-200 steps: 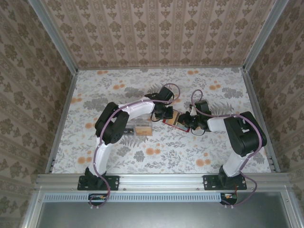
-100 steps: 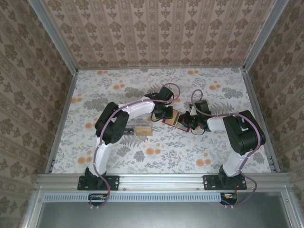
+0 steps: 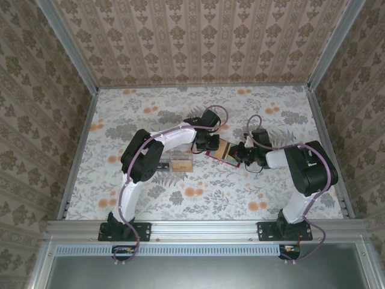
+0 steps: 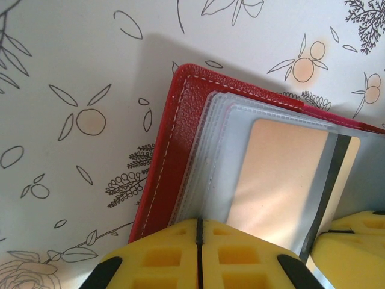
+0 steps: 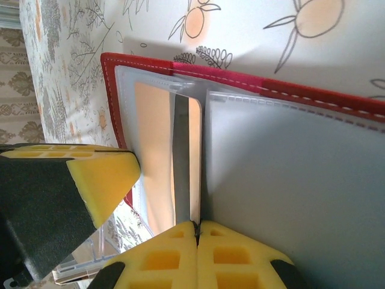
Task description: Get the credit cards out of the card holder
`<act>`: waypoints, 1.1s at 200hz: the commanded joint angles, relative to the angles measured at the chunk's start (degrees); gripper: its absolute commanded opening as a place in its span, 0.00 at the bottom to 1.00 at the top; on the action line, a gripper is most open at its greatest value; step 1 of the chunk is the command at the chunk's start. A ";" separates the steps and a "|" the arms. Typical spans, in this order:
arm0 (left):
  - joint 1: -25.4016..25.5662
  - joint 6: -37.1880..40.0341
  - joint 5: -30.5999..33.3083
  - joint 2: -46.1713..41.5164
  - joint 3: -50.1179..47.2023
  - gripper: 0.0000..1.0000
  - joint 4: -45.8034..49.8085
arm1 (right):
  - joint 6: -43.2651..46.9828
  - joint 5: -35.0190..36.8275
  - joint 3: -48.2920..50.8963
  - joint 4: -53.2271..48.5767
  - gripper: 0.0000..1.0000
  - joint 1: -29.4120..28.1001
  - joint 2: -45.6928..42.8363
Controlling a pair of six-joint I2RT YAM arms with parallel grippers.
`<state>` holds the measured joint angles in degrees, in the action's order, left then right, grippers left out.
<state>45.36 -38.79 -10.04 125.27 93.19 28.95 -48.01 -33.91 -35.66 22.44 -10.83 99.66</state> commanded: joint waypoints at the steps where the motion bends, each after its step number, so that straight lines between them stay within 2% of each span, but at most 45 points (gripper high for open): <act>1: -0.70 -0.33 2.14 3.40 -0.46 0.08 5.15 | 0.31 1.29 1.95 -2.80 0.00 1.20 -1.68; 81: -0.58 -0.06 1.50 2.87 -0.27 0.09 4.58 | 2.10 0.36 7.21 -6.43 0.00 4.44 -11.74; 114: -0.38 0.12 1.12 2.61 0.23 0.10 4.45 | 4.23 1.43 8.83 -12.66 0.00 6.23 -19.57; 156: 0.44 0.44 0.69 1.19 2.02 0.12 4.62 | 7.31 4.91 8.70 -22.48 0.00 6.60 -33.65; 165: 0.71 0.54 0.34 0.27 2.31 0.15 4.09 | 8.12 6.00 8.43 -24.85 0.00 6.61 -36.46; 220: 1.67 0.66 2.83 -11.40 1.03 0.54 0.67 | 12.76 9.01 5.56 -34.10 0.00 6.13 -49.37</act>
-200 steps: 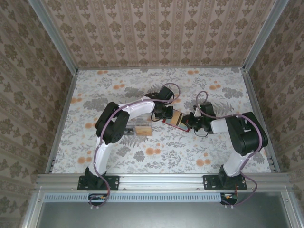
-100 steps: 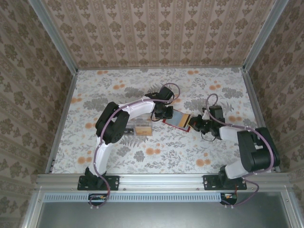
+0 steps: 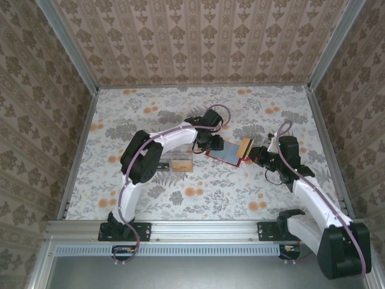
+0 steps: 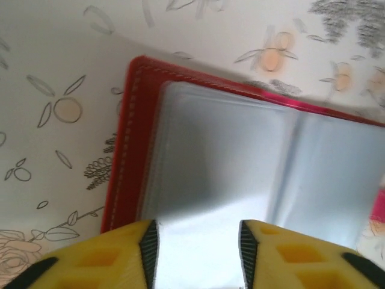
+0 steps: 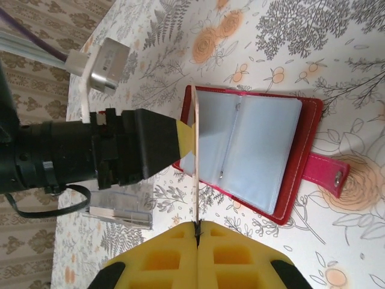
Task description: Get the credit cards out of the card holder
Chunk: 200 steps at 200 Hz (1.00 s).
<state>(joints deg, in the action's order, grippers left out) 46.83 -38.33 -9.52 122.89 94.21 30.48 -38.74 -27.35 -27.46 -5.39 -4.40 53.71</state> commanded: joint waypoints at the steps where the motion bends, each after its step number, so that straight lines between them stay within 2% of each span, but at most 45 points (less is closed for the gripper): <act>1: 0.24 0.19 2.49 -9.35 -0.13 0.55 -0.95 | 3.58 2.42 -2.70 -6.42 0.00 -0.36 -3.47; 15: 0.28 -0.47 5.15 -14.21 -3.01 0.65 -2.35 | 4.87 3.55 -4.26 -8.27 0.00 -1.53 -4.36; 21: 0.26 -0.67 6.31 -16.77 -4.42 0.66 -3.17 | 5.64 4.27 -5.16 -9.22 0.00 -2.22 -4.32; 38: 0.10 -0.92 9.77 -23.36 -9.06 0.84 -4.49 | 7.84 5.19 -8.03 -11.35 0.00 -4.46 -3.35; 53: 0.06 -0.62 13.02 -29.51 -12.71 0.92 -4.59 | 9.78 6.01 -10.64 -12.36 0.00 -7.30 -1.87; 60: 0.01 -0.68 15.05 -32.16 -14.48 1.00 -4.23 | 10.91 6.67 -12.22 -12.95 0.00 -9.02 -0.92; 94: -0.93 -1.53 23.04 -48.00 -24.58 1.00 -3.75 | 17.39 11.94 -22.39 -18.05 0.00 -19.21 6.26; 126: -1.98 -3.28 31.53 -63.88 -33.35 1.00 -0.60 | 24.68 13.77 -32.92 -23.50 0.00 -26.79 15.20; 160: -3.47 -3.90 36.34 -79.10 -40.56 1.00 3.15 | 35.16 18.94 -44.78 -32.76 0.00 -34.62 26.28; 200: -4.63 -4.12 39.09 -91.60 -44.88 1.00 8.49 | 47.14 24.40 -50.77 -35.27 0.00 -43.12 33.93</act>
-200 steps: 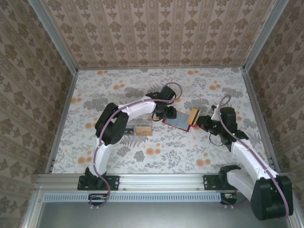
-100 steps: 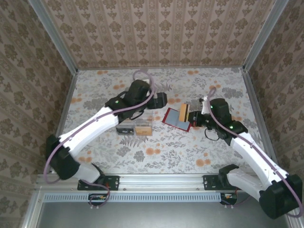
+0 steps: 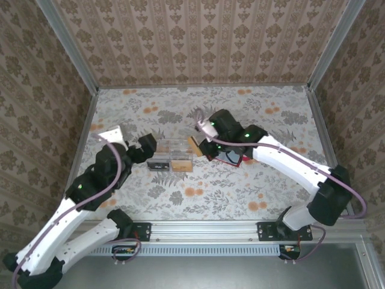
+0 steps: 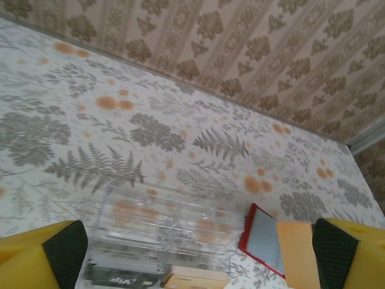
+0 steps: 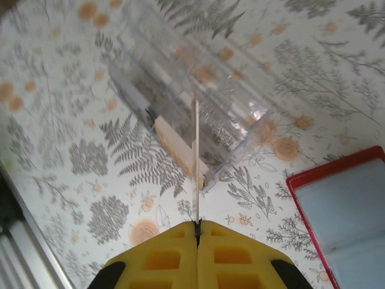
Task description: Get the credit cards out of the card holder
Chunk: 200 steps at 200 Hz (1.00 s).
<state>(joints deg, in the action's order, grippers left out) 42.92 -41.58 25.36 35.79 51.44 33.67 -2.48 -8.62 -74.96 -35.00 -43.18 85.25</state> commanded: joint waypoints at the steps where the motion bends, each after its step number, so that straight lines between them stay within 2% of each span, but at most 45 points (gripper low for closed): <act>1: -0.68 -0.82 4.27 -4.76 -2.16 1.00 5.50 | 11.16 5.87 -3.40 -5.76 0.00 -4.58 2.52; 46: -0.99 0.01 6.69 -12.54 -4.25 1.00 9.20 | 22.02 10.98 -12.21 -14.32 0.00 -11.02 11.31; 81: -1.01 -0.19 7.59 -14.58 -4.66 1.00 11.17 | 28.27 20.94 -16.70 -17.54 0.00 -15.72 18.94; 200: -1.03 -1.55 9.52 -16.63 -5.04 1.00 13.88 | 33.85 24.25 -21.41 -15.27 0.00 -15.88 27.05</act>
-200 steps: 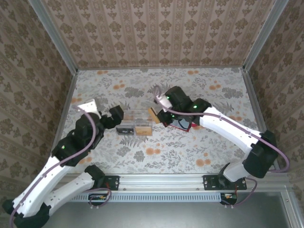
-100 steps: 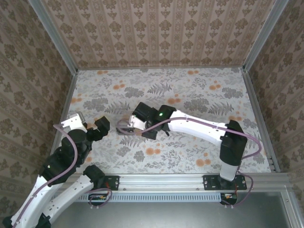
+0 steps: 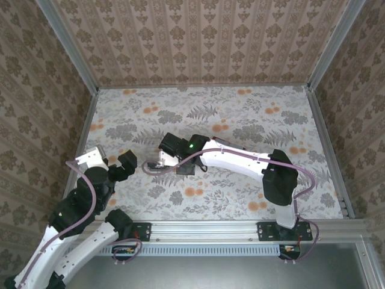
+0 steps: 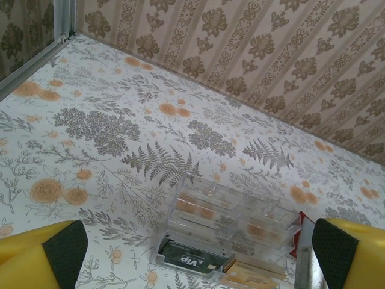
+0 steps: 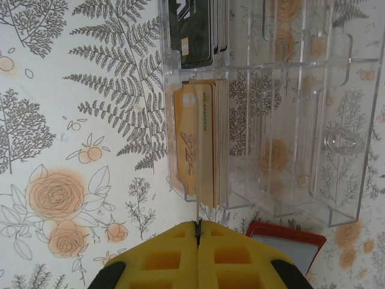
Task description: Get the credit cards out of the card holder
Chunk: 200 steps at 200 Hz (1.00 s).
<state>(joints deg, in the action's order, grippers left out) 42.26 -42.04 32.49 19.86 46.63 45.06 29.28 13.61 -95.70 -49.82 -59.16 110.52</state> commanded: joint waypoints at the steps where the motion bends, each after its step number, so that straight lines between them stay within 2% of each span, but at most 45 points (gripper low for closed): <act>1: -0.40 -1.15 2.49 -0.74 -0.18 1.00 2.58 | 2.09 2.03 -0.65 -0.41 0.00 0.09 1.75; 32: -0.38 -3.37 6.33 -2.45 0.32 1.00 5.59 | 2.87 2.35 -0.54 0.45 0.00 0.27 2.65; 86: -0.38 -3.86 8.70 -5.77 0.03 1.00 6.89 | 3.12 2.21 -0.72 1.27 0.00 0.88 4.27; 200: -0.36 -3.91 8.20 -5.44 -0.92 1.00 5.87 | 1.96 0.64 -1.24 1.45 0.00 1.85 7.08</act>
<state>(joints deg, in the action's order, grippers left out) 42.26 -45.47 39.90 14.61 46.50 51.00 31.35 14.61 -95.68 -47.97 -57.80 116.27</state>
